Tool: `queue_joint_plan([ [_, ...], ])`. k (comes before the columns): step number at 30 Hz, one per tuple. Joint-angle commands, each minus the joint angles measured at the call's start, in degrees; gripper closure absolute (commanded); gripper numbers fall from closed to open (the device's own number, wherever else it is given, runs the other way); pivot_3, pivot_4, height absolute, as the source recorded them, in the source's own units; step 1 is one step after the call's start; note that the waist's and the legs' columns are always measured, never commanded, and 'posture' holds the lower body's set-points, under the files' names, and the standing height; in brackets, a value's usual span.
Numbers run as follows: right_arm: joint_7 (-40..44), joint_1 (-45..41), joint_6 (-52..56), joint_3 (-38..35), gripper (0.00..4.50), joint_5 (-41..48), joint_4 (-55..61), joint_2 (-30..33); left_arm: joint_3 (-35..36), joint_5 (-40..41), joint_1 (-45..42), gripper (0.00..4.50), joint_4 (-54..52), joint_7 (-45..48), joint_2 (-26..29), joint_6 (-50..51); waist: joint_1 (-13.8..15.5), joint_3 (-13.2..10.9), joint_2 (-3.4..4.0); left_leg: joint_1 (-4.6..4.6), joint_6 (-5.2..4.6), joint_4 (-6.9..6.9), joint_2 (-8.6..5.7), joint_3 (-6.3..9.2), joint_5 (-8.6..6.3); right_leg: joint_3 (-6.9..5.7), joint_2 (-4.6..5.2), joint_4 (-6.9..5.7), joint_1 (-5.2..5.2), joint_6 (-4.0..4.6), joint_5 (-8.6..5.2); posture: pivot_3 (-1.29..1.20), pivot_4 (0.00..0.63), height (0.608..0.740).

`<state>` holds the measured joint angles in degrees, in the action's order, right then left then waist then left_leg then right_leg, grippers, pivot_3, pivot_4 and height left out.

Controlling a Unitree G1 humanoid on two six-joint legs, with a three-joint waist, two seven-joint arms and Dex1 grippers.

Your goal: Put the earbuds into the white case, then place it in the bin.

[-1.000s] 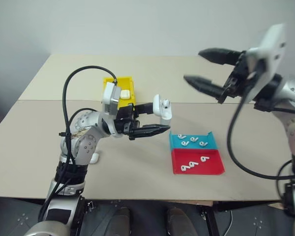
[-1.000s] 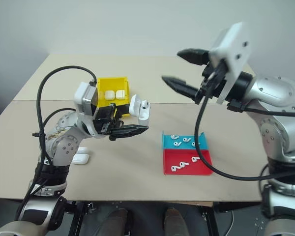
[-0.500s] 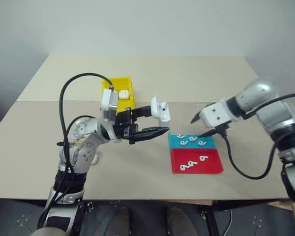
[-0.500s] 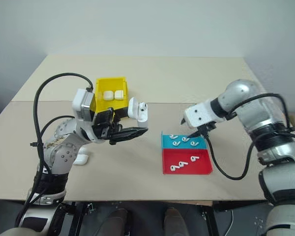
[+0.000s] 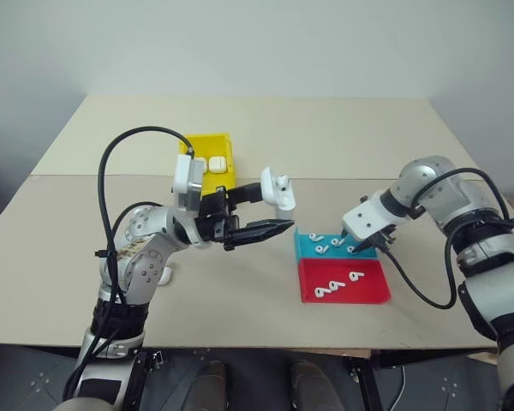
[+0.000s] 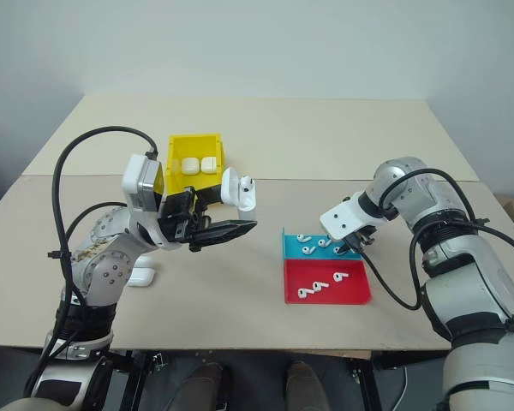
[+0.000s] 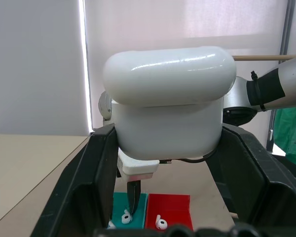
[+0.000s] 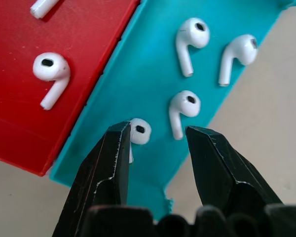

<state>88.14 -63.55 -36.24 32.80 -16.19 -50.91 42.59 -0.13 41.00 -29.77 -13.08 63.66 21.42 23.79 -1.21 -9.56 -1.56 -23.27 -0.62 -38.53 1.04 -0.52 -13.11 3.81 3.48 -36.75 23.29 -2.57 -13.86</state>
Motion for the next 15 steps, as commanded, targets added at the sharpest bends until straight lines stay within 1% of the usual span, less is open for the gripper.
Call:
queue_joint_plan([
  [1, 0.53, -1.75, -4.27, -0.37, 2.31, -1.51, -2.21, -0.02, 0.94, 1.26, 0.28, 1.76, -3.11, -0.61, 0.28, -0.89, -0.03, 0.00, 0.00, 0.00, 0.00, 0.00, 0.00, 0.00, 0.00, 0.00, 0.00, 0.00, 0.00, 0.00, 0.00, 0.00, 0.150, 0.740],
  [9, -2.55, -2.08, -6.25, -0.26, 2.31, -5.00, -6.53, -2.28, 1.27, 1.46, 0.74, 1.76, -3.92, -1.61, 0.83, -0.89, -0.16, 0.00, 0.01, 0.05, 0.01, 0.00, 0.00, 0.03, 0.01, 0.00, 0.00, -0.04, -0.02, 0.01, 0.01, 0.00, 0.150, 0.740],
  [15, -4.49, -2.19, -7.68, 0.56, 2.31, -7.87, -7.74, -2.51, 1.38, 1.70, 1.07, 1.76, -4.58, -2.07, 1.38, -0.95, -0.45, 0.00, 0.01, 0.12, 0.01, 0.00, 0.00, 0.05, 0.01, 0.00, 0.00, -0.04, -0.11, 0.01, 0.01, 0.00, 0.150, 0.740],
])
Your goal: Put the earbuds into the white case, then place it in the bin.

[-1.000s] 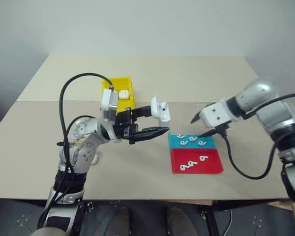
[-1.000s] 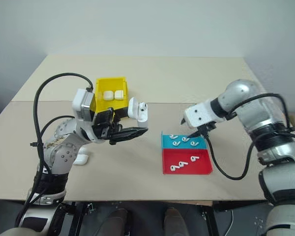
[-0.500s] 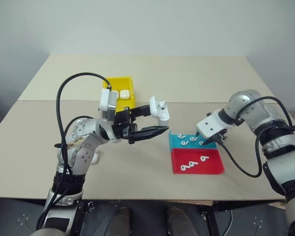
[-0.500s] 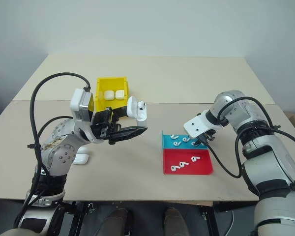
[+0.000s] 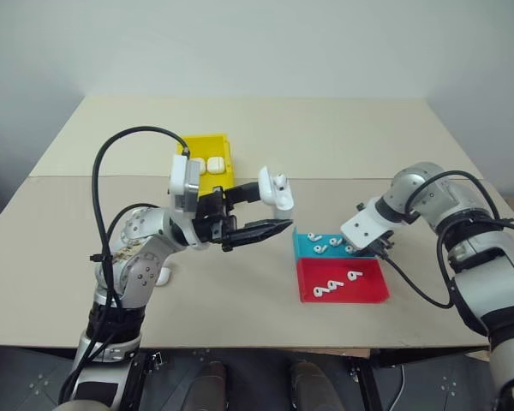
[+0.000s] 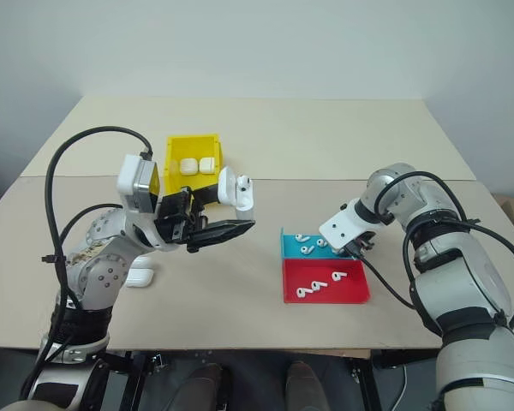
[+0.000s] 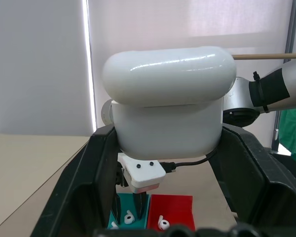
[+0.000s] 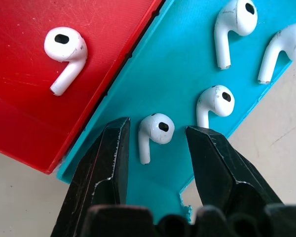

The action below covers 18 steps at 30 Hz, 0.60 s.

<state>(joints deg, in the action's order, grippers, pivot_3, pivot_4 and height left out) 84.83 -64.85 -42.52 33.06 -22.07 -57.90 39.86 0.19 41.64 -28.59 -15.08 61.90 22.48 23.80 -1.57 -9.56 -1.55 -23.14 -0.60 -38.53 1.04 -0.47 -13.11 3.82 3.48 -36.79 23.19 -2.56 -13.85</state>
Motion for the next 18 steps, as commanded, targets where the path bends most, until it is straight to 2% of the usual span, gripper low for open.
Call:
queue_joint_plan([
  [1, -1.75, -0.89, -1.62, 0.48, 2.31, -2.57, -1.04, 0.22, 1.08, 1.11, -0.10, 1.76, -2.68, -0.38, 0.37, -0.95, -0.12, 0.00, 0.00, 0.00, 0.00, 0.00, 0.00, 0.00, 0.00, 0.00, 0.00, 0.00, -0.01, 0.00, 0.00, 0.00, 0.150, 0.740],
  [2, -2.25, -0.88, -1.81, 0.58, 2.31, -3.08, -1.31, 0.16, 1.12, 1.14, -0.07, 1.76, -2.75, -0.39, 0.44, -0.96, -0.15, 0.00, 0.00, 0.01, 0.00, 0.00, 0.00, 0.01, 0.00, 0.00, 0.00, 0.00, -0.01, 0.00, 0.00, 0.00, 0.150, 0.740],
  [5, -2.76, -0.78, -2.08, 0.54, 2.90, -3.74, -1.71, -0.27, 1.29, 1.31, 0.05, 1.76, -2.89, -0.38, 0.68, -0.93, -0.30, 0.00, 0.00, 0.03, 0.00, 0.00, -0.01, 0.02, 0.00, 0.00, 0.00, 0.00, -0.04, 0.00, 0.00, 0.00, 0.150, 0.740],
  [9, -2.72, -0.31, -2.19, 0.32, 4.26, -3.86, -1.82, -0.69, 1.28, 1.47, 0.00, 1.76, -3.10, -0.52, 0.88, -0.84, -0.75, 0.00, 0.00, 0.05, 0.00, 0.00, 0.00, 0.05, 0.00, 0.00, 0.00, -0.02, -0.05, 0.00, 0.00, 0.00, 0.150, 0.740],
  [10, -2.59, -0.15, -2.16, 0.22, 4.47, -3.78, -1.85, -0.71, 1.27, 1.53, -0.09, 1.76, -3.10, -0.58, 0.86, -0.80, -0.82, 0.00, 0.00, 0.06, 0.00, 0.00, 0.00, 0.05, 0.00, 0.00, 0.00, -0.02, -0.06, 0.00, 0.00, 0.00, 0.150, 0.740],
  [18, -1.53, 0.93, -0.81, -1.36, 4.47, -2.07, -0.89, 0.37, 0.76, 1.57, -0.54, 1.76, -2.46, -0.09, 0.70, -0.87, -0.90, 0.00, 0.00, 0.12, 0.01, 0.03, 0.00, 0.07, 0.00, 0.00, -0.01, -0.04, -0.09, 0.01, 0.00, 0.00, 0.150, 0.740],
])
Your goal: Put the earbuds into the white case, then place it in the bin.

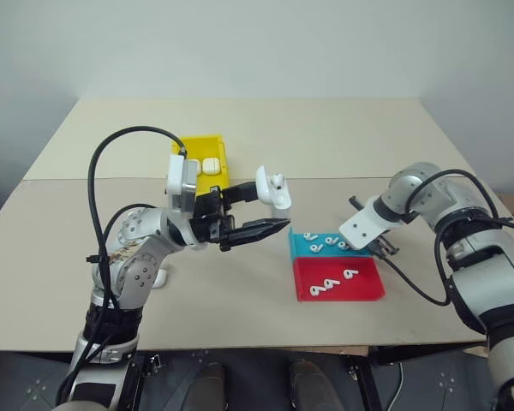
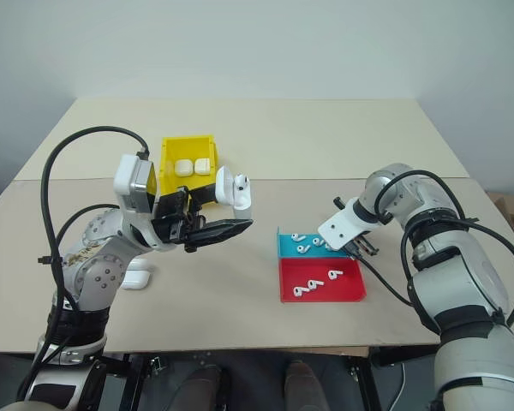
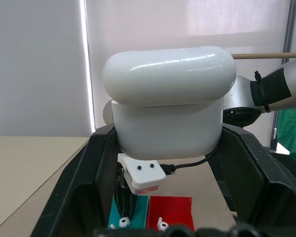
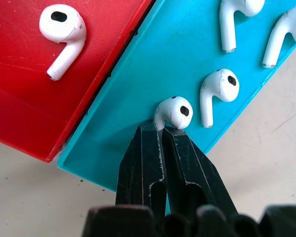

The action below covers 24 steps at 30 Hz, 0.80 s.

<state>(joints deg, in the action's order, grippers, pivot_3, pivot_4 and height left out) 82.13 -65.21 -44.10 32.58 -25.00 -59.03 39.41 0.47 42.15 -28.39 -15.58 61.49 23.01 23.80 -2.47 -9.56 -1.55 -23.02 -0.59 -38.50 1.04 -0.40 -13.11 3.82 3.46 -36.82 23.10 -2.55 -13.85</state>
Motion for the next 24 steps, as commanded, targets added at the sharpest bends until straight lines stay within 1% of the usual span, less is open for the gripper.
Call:
queue_joint_plan([
  [1, 1.59, 1.54, 1.09, -1.12, 4.47, 1.21, 0.52, 1.10, 0.38, 1.03, -0.89, 1.76, -1.77, 0.48, 0.09, -0.91, 0.01, 0.00, 0.00, 0.00, 0.00, 0.00, 0.00, 0.00, 0.00, 0.00, 0.00, 0.00, 0.00, 0.00, 0.00, 0.00, 0.150, 0.740],
  [4, 2.35, 2.43, 2.71, -1.55, 4.47, 1.65, 1.60, 1.71, 0.11, 0.91, -1.55, 1.76, -1.03, 1.05, -0.13, -1.06, 0.09, 0.00, 0.00, -0.02, 0.00, 0.02, -0.01, 0.01, 0.00, 0.00, 0.01, 0.02, 0.00, 0.00, 0.00, 0.00, 0.150, 0.740],
  [7, 4.58, 3.64, 6.89, -3.13, 4.47, 3.83, 3.09, 1.35, -0.05, 0.79, -2.08, 1.76, -0.58, 1.38, -0.31, -1.16, 0.11, 0.00, 0.00, -0.03, 0.00, 0.02, -0.01, 0.01, 0.00, 0.00, 0.02, 0.03, 0.00, 0.00, 0.00, 0.00, 0.150, 0.740],
  [9, 6.43, 4.50, 9.57, -3.95, 3.90, 5.38, 4.50, 1.24, -0.01, 0.77, -2.08, 1.76, -0.56, 1.56, -0.26, -1.13, 0.09, 0.00, 0.00, -0.02, 0.00, 0.02, -0.01, 0.01, 0.00, 0.00, 0.01, 0.03, 0.00, 0.00, 0.00, 0.00, 0.150, 0.740],
  [13, 5.07, 5.57, 11.80, -4.51, 2.68, 4.99, 6.68, 1.39, 0.17, 0.86, -1.84, 1.76, -0.83, 1.82, 0.00, -0.94, 0.06, 0.00, 0.00, -0.02, 0.00, 0.02, -0.01, 0.02, 0.00, 0.00, 0.01, 0.02, 0.00, 0.00, 0.00, 0.00, 0.150, 0.740],
  [20, 5.72, 5.47, 12.86, -5.31, 2.68, 6.37, 8.54, 1.78, 0.14, 0.86, -1.59, 1.76, -1.39, 1.56, -0.03, -0.75, 0.05, 0.00, 0.00, -0.01, 0.00, 0.02, -0.01, 0.01, 0.00, 0.00, 0.01, 0.02, 0.00, 0.00, 0.00, 0.00, 0.150, 0.740],
  [24, 8.09, 5.22, 16.89, -6.80, 2.68, 9.55, 10.68, 1.16, 0.05, 0.77, -1.49, 1.76, -1.45, 1.48, -0.09, -0.79, -0.01, 0.00, 0.00, -0.06, 0.00, 0.03, -0.01, 0.01, 0.00, 0.00, 0.00, 0.02, 0.06, 0.00, 0.00, 0.00, 0.150, 0.740],
])
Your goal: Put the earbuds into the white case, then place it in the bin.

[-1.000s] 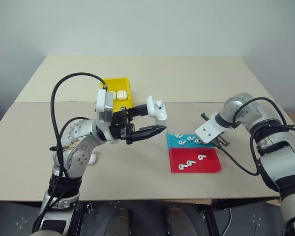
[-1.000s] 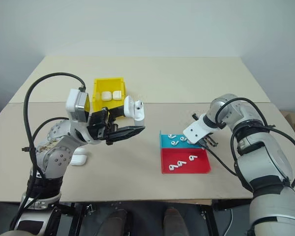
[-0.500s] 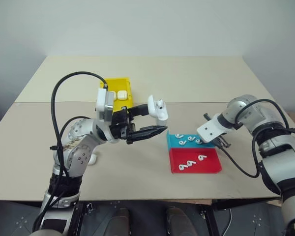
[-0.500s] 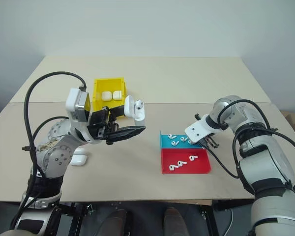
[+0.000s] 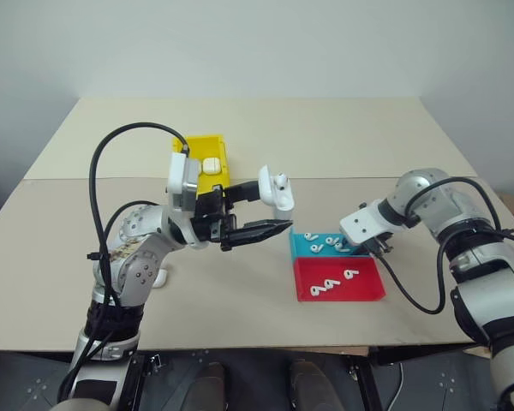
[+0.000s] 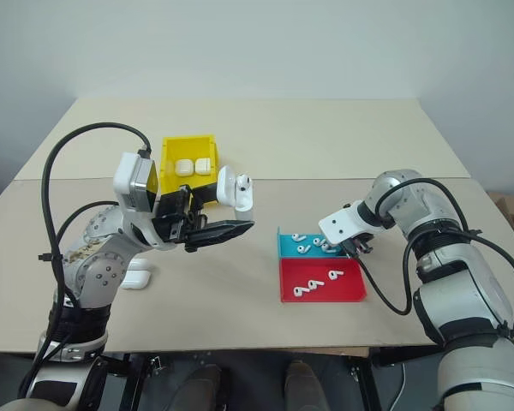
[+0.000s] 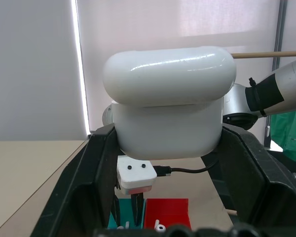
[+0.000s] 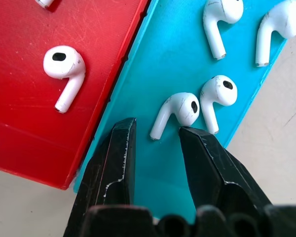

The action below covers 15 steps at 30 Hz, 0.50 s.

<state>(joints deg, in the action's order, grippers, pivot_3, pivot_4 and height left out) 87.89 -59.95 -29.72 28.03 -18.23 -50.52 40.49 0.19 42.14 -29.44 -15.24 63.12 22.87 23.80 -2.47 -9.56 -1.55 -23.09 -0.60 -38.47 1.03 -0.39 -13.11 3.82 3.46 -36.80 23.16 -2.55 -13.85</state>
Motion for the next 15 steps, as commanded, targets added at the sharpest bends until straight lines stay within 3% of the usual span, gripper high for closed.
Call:
queue_joint_plan([
  [1, 2.70, -0.02, 4.04, -2.39, 2.68, 3.17, 2.73, -0.01, 0.30, 0.76, -0.43, 1.76, -1.77, -0.17, 0.01, -0.80, 0.00, 0.00, 0.00, -0.01, 0.00, 0.00, 0.00, 0.00, 0.00, 0.00, 0.00, 0.00, 0.01, 0.00, 0.00, 0.00, 0.150, 0.740],
  [7, 1.29, 0.14, 12.97, -3.04, 2.68, 2.79, 6.94, 0.69, 0.18, 0.65, -0.42, 1.76, -1.44, -0.10, -0.12, -0.90, 0.08, 0.00, 0.00, -0.04, 0.00, 0.01, 0.00, 0.01, 0.00, 0.00, 0.01, 0.00, 0.04, 0.00, 0.00, 0.00, 0.150, 0.740],
  [15, 4.15, 1.79, 15.08, -3.84, 2.68, 6.24, 11.89, 1.65, -0.05, 0.72, -0.51, 1.76, -1.38, -0.04, -0.34, -0.81, 0.09, 0.00, 0.00, -0.07, 0.00, 0.01, -0.01, 0.01, 0.00, -0.01, 0.01, 0.02, 0.06, 0.00, 0.00, 0.00, 0.150, 0.740],
])
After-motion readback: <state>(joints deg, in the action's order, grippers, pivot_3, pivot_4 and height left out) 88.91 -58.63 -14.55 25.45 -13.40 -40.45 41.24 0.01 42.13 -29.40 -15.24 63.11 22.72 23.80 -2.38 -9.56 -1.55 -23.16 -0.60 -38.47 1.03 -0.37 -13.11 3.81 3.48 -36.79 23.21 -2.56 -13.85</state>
